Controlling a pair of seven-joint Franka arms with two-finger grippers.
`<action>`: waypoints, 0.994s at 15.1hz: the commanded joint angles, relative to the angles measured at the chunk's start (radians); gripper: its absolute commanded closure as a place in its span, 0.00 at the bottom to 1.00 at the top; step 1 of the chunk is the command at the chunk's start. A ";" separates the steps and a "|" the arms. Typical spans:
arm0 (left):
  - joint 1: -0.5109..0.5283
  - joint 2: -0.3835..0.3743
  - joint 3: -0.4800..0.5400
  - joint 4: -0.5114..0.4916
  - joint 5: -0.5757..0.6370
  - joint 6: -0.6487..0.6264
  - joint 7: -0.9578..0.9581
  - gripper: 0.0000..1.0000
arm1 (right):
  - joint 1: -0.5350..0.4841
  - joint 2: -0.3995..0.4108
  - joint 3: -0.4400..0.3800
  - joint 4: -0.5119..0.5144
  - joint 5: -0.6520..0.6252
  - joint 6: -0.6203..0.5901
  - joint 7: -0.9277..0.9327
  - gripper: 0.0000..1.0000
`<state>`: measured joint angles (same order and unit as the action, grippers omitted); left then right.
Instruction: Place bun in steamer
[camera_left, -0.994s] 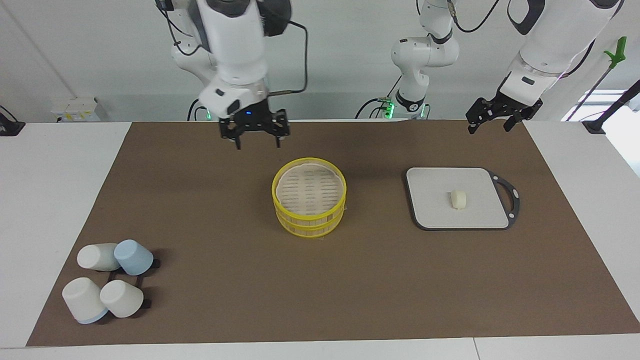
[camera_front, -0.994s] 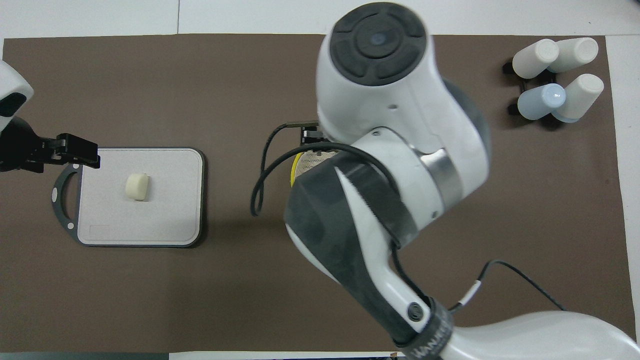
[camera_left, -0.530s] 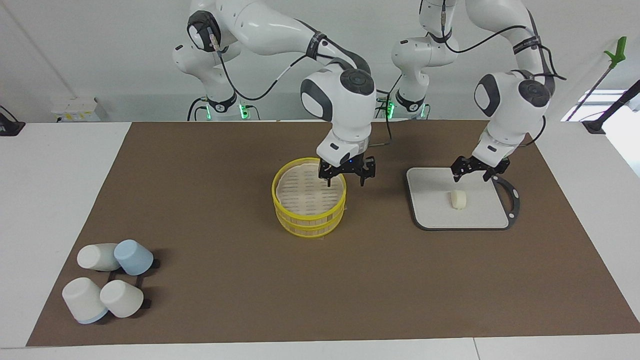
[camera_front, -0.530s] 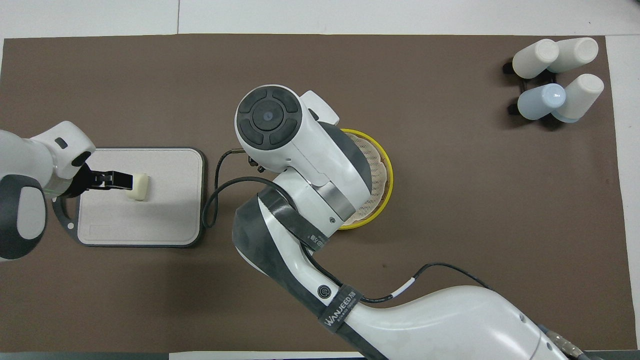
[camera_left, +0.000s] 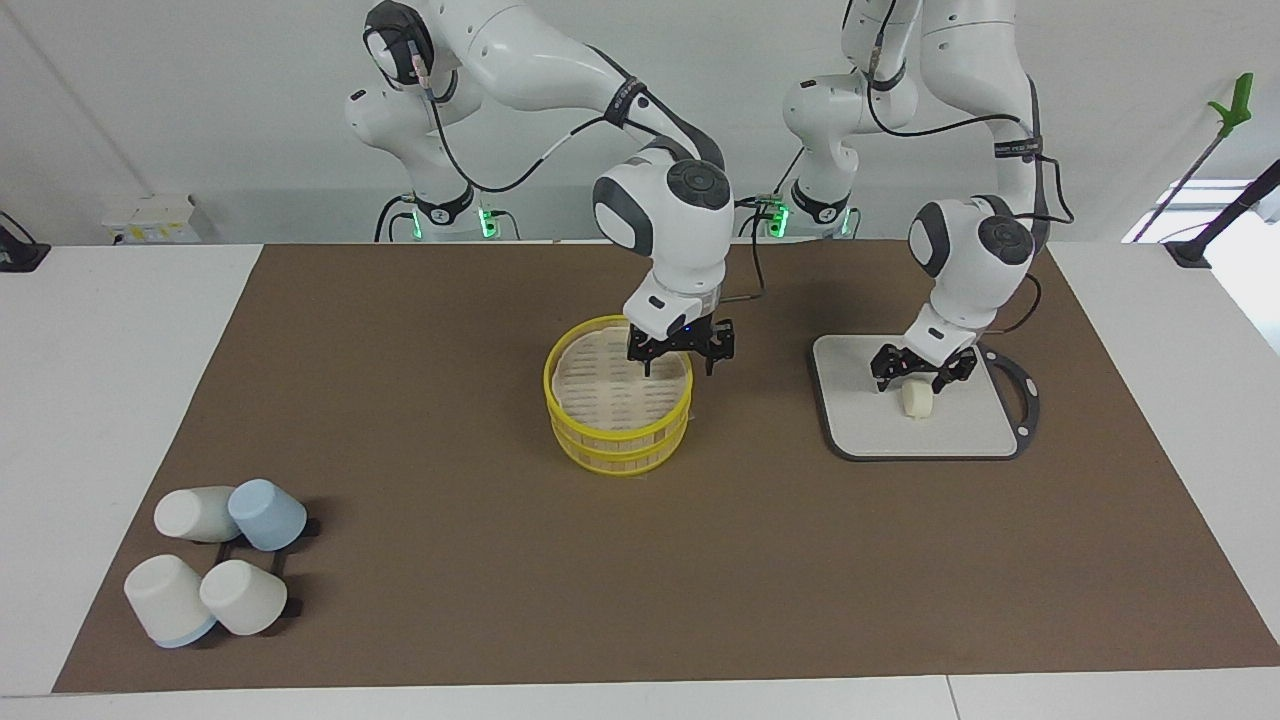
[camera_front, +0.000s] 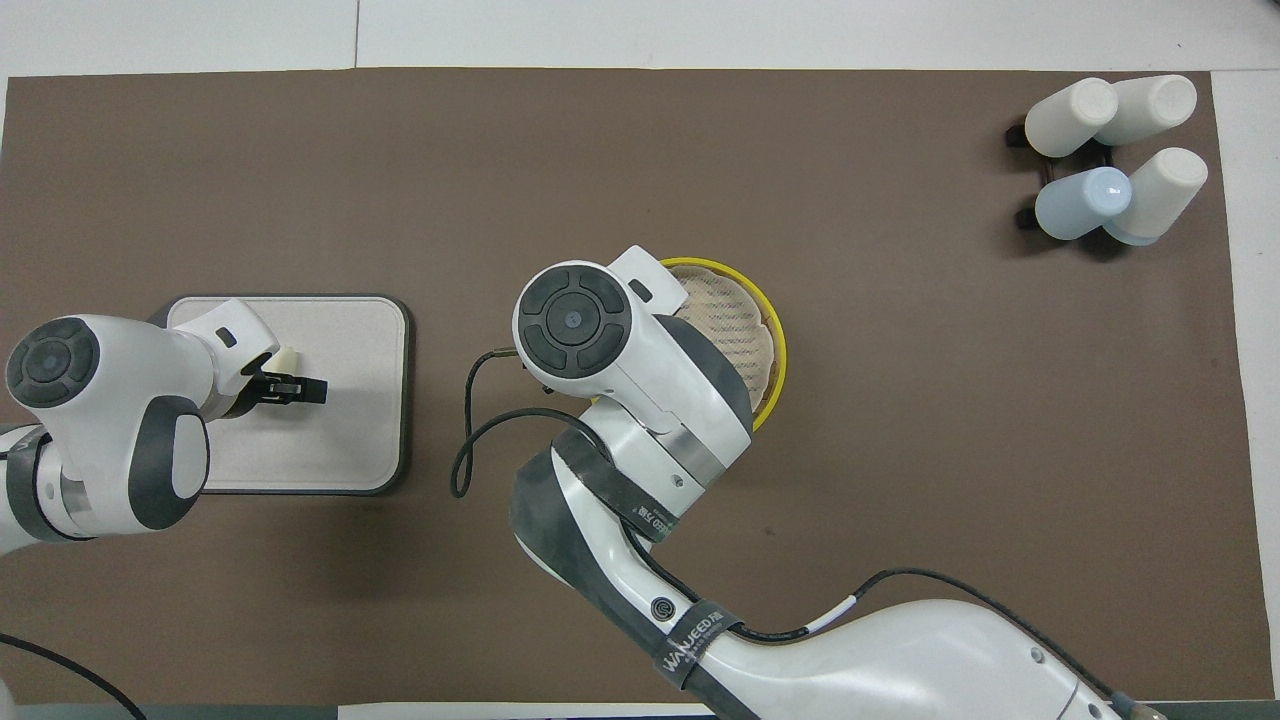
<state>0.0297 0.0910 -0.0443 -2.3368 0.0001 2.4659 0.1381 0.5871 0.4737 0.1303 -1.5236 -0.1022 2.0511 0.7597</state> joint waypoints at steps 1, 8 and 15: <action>-0.008 0.010 0.009 0.020 -0.015 0.001 0.023 0.49 | 0.003 -0.032 0.003 -0.061 -0.001 0.044 0.030 0.34; -0.008 0.016 0.004 0.180 -0.015 -0.223 0.017 0.61 | 0.014 -0.030 0.003 -0.061 0.016 0.052 0.049 0.85; -0.082 -0.051 -0.005 0.427 -0.046 -0.574 -0.188 0.61 | -0.021 -0.004 0.000 0.121 0.027 -0.175 -0.005 1.00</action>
<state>-0.0055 0.0664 -0.0566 -1.9786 -0.0314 1.9923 0.0367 0.5989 0.4680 0.1274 -1.5157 -0.0847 2.0370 0.7843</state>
